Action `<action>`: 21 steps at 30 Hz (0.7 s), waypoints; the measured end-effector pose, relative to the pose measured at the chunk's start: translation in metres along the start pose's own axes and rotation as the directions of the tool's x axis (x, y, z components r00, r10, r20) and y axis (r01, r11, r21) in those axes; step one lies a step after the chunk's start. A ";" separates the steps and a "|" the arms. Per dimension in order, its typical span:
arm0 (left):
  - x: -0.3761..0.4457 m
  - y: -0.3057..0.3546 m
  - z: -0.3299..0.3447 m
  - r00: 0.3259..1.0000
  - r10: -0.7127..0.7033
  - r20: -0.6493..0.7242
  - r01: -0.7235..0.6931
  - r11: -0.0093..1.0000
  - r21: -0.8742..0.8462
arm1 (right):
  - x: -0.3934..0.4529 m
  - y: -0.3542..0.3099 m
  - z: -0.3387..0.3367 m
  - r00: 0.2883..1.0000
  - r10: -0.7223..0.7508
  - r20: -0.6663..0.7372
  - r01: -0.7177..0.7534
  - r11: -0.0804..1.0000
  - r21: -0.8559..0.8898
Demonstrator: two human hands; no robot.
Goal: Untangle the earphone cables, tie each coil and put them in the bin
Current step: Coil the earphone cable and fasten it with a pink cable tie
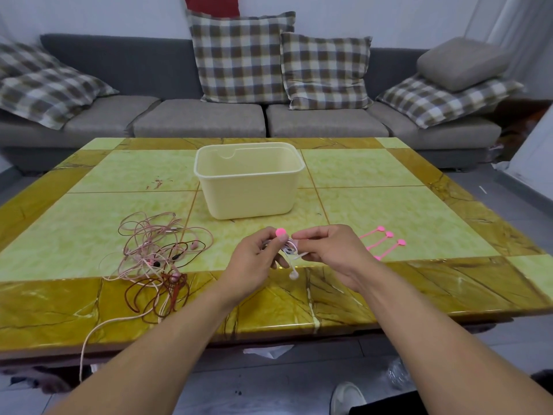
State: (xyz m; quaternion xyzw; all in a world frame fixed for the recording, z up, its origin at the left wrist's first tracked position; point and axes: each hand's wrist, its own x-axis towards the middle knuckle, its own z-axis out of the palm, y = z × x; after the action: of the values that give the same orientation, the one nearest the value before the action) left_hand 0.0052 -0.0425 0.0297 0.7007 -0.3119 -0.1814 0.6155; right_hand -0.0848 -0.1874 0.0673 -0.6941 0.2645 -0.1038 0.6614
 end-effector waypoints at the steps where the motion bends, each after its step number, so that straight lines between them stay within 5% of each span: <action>1: -0.001 0.001 0.002 0.999 0.021 -0.032 -0.021 1.000 -0.004 | 0.000 -0.001 0.001 1.000 0.002 -0.002 -0.002 1.000 0.017; 15: -0.002 0.002 0.016 0.958 0.074 -0.278 -0.105 0.990 -0.098 | -0.001 -0.005 0.010 0.989 -0.122 -0.079 0.123 0.992 0.012; 21: -0.001 0.001 0.014 0.981 -0.010 -0.194 -0.018 0.990 -0.143 | 0.001 0.000 0.002 0.981 -0.177 -0.075 0.157 0.964 -0.214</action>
State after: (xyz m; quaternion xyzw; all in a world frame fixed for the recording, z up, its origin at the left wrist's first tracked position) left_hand -0.0043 -0.0522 0.0279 0.6681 -0.2379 -0.1331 0.6924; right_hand -0.0827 -0.1861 0.0669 -0.7733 0.2448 -0.1635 0.5616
